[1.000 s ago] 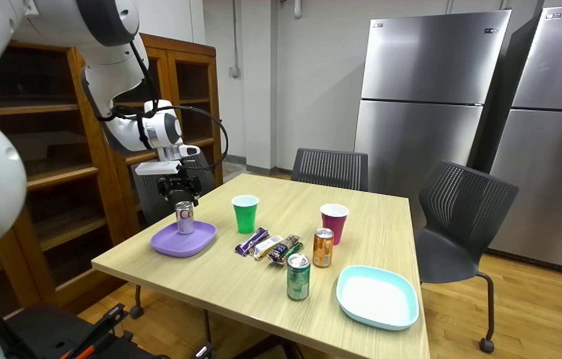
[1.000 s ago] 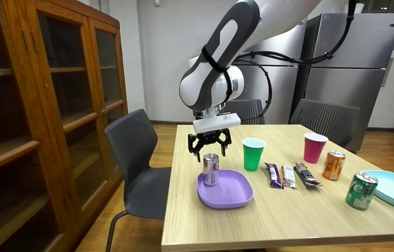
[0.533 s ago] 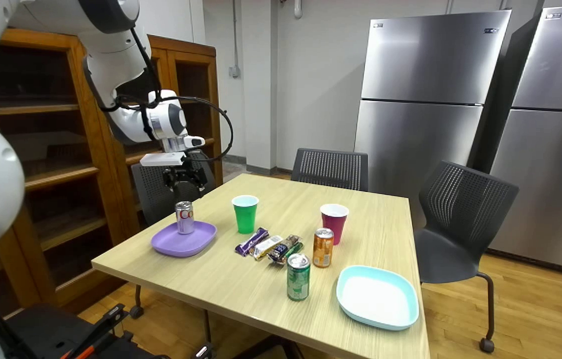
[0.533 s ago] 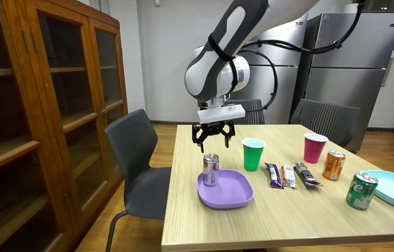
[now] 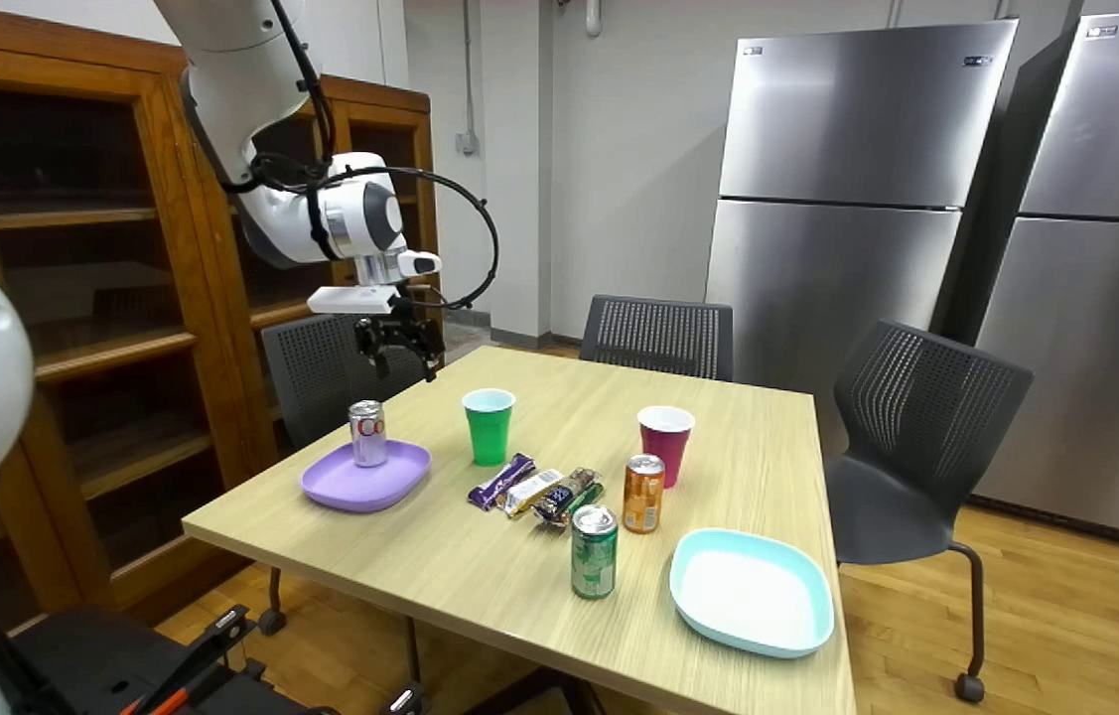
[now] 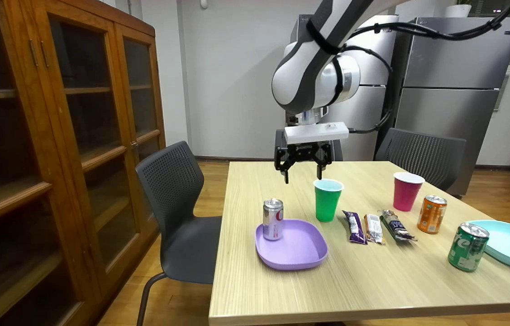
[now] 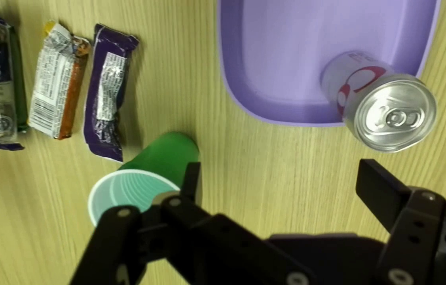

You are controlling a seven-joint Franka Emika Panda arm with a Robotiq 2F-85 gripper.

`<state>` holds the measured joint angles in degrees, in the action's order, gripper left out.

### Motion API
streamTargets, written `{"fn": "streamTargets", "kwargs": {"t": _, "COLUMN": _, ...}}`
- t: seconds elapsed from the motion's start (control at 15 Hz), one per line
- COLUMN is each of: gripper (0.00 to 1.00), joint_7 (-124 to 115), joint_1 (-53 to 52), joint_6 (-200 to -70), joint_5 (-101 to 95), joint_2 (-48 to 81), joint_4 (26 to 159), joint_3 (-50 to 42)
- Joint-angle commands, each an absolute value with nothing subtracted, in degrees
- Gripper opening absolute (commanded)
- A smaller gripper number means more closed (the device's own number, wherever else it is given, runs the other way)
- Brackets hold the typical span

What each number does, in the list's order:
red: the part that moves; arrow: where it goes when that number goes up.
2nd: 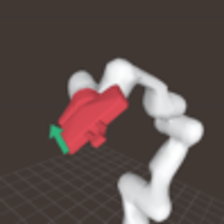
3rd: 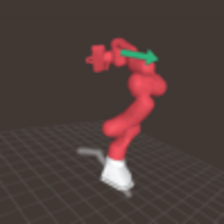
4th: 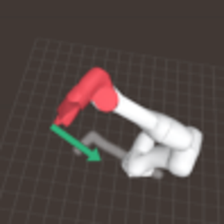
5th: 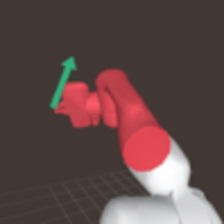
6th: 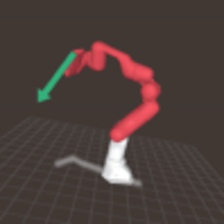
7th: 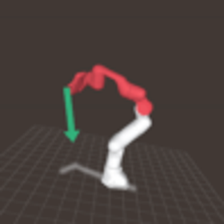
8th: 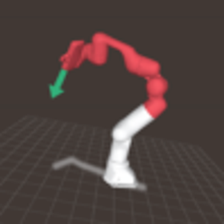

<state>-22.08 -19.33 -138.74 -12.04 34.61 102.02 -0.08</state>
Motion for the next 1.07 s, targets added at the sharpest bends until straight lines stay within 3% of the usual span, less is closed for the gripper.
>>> {"fn": "streamTargets", "kwargs": {"t": 0.0, "gripper": 1.0, "joint_7": -21.06, "joint_1": -16.01, "joint_6": -141.79, "joint_5": -10.29, "joint_2": 28.12, "joint_4": 110.67, "joint_3": -0.34}}
{"fn": "streamTargets", "kwargs": {"t": 1.0, "gripper": 1.0, "joint_7": -16.31, "joint_1": -3.23, "joint_6": -147.03, "joint_5": -9.29, "joint_2": 18.86, "joint_4": 125.94, "joint_3": -6.1}}
